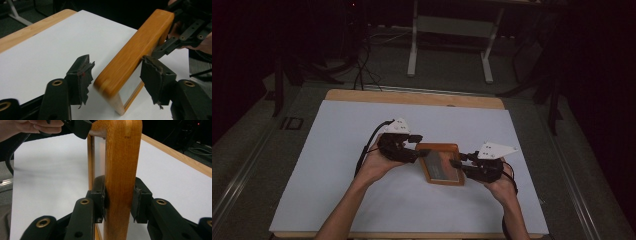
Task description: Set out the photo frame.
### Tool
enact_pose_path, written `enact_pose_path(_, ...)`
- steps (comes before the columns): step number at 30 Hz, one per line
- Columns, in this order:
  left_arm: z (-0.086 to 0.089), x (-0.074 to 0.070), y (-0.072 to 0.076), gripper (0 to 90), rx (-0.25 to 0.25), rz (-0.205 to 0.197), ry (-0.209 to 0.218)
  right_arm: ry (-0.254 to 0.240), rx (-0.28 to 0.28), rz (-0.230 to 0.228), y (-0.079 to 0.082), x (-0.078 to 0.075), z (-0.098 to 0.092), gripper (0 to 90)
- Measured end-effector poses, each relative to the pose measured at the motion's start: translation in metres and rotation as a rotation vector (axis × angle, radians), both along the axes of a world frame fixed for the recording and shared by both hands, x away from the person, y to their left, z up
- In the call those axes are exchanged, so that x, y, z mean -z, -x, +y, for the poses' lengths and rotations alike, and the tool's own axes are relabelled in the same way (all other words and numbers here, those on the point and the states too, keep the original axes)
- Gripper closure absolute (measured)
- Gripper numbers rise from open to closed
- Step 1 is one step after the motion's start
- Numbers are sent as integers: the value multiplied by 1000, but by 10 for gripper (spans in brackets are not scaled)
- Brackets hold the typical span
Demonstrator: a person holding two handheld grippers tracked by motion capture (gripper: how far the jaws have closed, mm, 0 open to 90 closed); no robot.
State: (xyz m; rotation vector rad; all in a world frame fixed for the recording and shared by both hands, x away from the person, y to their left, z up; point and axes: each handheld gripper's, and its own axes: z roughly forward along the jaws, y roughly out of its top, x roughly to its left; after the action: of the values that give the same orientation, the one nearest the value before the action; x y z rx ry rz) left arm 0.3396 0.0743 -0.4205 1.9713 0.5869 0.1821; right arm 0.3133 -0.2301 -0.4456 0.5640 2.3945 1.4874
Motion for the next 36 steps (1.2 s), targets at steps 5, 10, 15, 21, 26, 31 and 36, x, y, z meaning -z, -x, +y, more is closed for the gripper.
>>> enact_pose_path(5, 5, 12, 1, 383, -5, 20, 28, 2, 4, 1, 0, 1, -1, 679)
enact_pose_path(10, 2, 27, 2, 338, -13, 38, 41, -1, 6, 4, 0, 1, -3, 678)
enact_pose_path(15, -8, 39, 2, 296, -11, 43, 40, -2, 8, 6, 1, 2, -4, 677)
enact_pose_path(21, -17, 46, 4, 290, 8, 41, 76, 2, 7, 7, 1, 2, -5, 677)
enact_pose_path(26, -25, 51, 6, 336, 17, 40, 65, 4, 12, 6, 1, 3, -6, 675)
enact_pose_path(31, -24, 54, 4, 412, 15, 56, 75, 4, 13, 9, 0, 4, -9, 672)
enact_pose_path(36, -26, 57, 5, 451, 4, 49, 42, 9, 16, 12, -1, 4, -10, 670)
